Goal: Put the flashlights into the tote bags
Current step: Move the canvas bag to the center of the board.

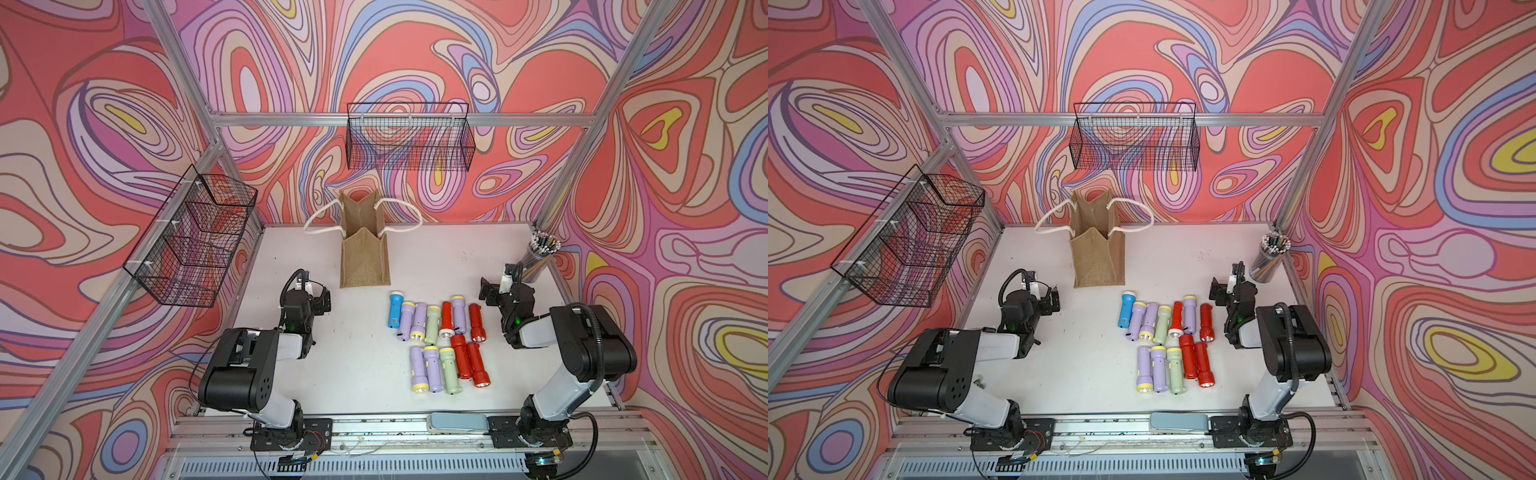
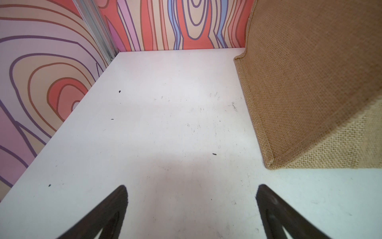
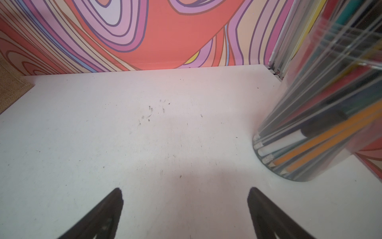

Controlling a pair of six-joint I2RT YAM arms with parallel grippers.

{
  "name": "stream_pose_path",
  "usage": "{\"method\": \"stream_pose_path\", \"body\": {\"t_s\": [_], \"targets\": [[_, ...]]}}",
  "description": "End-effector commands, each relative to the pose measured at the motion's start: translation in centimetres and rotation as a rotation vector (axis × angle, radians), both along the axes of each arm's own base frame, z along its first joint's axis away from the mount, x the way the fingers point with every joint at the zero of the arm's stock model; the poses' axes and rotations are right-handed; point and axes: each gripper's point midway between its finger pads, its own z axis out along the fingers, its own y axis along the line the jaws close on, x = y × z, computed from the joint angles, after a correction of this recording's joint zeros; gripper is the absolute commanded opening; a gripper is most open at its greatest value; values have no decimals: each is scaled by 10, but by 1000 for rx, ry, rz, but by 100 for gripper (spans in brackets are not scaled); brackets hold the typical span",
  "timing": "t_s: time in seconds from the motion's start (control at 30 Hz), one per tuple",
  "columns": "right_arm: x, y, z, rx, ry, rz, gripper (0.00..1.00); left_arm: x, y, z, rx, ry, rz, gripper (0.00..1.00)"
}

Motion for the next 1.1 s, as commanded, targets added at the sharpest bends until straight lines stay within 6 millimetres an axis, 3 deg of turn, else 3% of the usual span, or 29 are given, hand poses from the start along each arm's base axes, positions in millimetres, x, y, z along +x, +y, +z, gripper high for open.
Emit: {"method": "stream_pose_path", "body": {"t_s": [0.0,0.33,0.43,0.57,0.77,1.07], "targets": [[4,0,4,-6,-13,-1,98,1,2,2,9,-17,0,100],[3,0,5,-8,-19,-4,98,-1,6,3,13,-23,22,100],[3,0,8,-15,-23,-1,98,-2,10,15,14,-36,48,100],[6,-5,35,-20,9,-37,98,-4,29,40,19,6,165,100],[16,-16,86,-34,78,-103,98,-4,53,97,19,7,331,100],[24,-23,141,-31,178,-239,96,-8,42,167,-89,146,327,92]]}}
